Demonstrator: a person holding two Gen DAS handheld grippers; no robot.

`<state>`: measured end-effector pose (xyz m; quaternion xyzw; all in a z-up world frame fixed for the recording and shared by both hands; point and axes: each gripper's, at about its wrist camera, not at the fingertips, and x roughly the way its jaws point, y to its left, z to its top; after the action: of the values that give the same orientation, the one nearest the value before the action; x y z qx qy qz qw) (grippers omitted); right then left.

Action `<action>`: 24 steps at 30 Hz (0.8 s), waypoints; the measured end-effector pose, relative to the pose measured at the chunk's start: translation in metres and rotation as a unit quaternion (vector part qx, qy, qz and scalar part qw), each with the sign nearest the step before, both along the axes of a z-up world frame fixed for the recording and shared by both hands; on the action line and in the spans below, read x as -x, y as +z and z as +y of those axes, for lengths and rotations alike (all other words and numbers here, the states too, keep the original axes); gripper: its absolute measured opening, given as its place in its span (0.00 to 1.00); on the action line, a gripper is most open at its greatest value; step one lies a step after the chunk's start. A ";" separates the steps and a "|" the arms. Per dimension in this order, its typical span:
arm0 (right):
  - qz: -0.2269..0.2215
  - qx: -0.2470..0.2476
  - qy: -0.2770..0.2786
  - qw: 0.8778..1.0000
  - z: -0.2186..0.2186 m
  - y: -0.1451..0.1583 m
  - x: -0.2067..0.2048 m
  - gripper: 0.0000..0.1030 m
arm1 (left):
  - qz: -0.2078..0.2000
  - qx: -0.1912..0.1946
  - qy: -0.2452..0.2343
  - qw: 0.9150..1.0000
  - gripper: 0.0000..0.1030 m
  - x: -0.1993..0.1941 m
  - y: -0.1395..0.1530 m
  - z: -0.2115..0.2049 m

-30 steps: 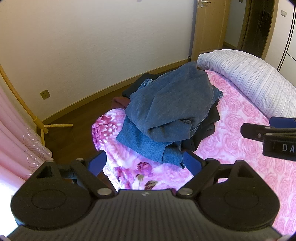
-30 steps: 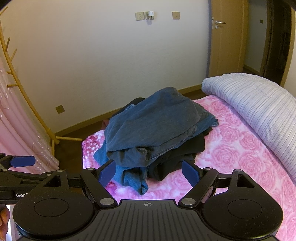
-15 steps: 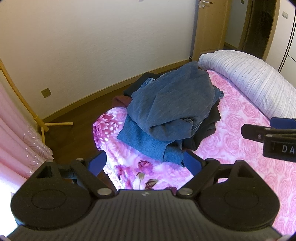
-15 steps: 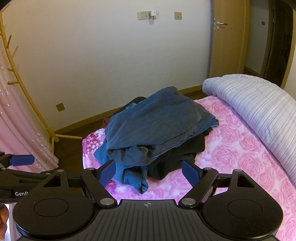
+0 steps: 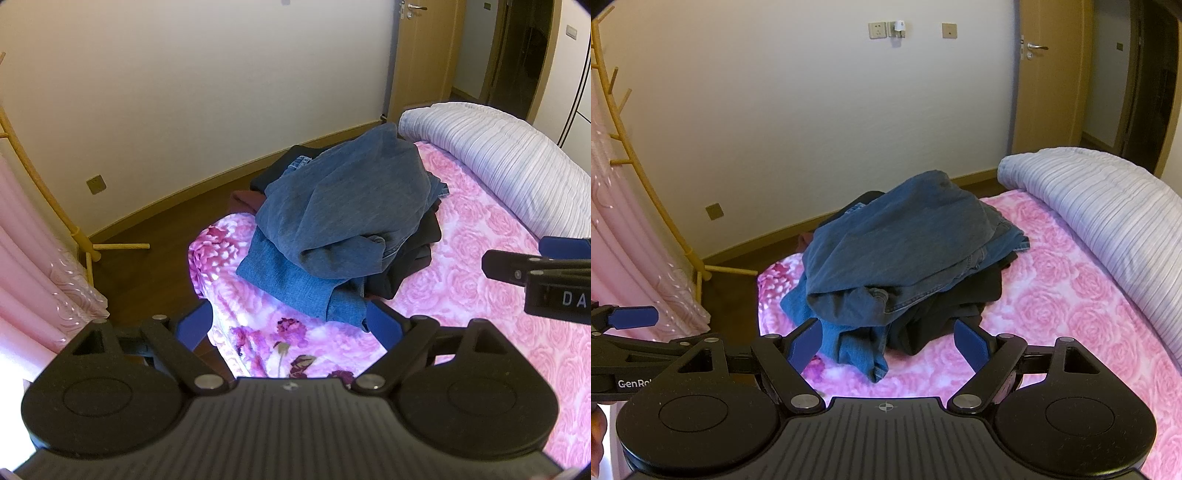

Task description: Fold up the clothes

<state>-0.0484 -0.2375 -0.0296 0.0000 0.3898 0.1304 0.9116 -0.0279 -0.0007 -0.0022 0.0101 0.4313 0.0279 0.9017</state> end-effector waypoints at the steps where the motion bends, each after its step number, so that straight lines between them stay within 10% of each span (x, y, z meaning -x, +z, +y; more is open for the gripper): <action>1: 0.000 0.000 0.000 1.000 -0.001 0.000 0.000 0.79 | -0.001 -0.001 0.000 1.000 0.86 0.001 0.000 -0.001; 16: 0.005 -0.009 0.035 0.999 -0.014 -0.031 -0.005 0.79 | -0.031 -0.045 -0.099 0.994 0.86 -0.015 -0.041 0.019; 24: 0.032 0.034 0.060 0.997 0.001 -0.079 -0.076 0.79 | -0.048 -0.103 -0.278 0.954 0.86 -0.102 -0.110 0.010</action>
<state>0.0277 -0.2362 -0.1084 -0.0504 0.4225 0.1709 0.8887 0.0740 0.0090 -0.1118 0.2211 0.3626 -0.1788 0.8875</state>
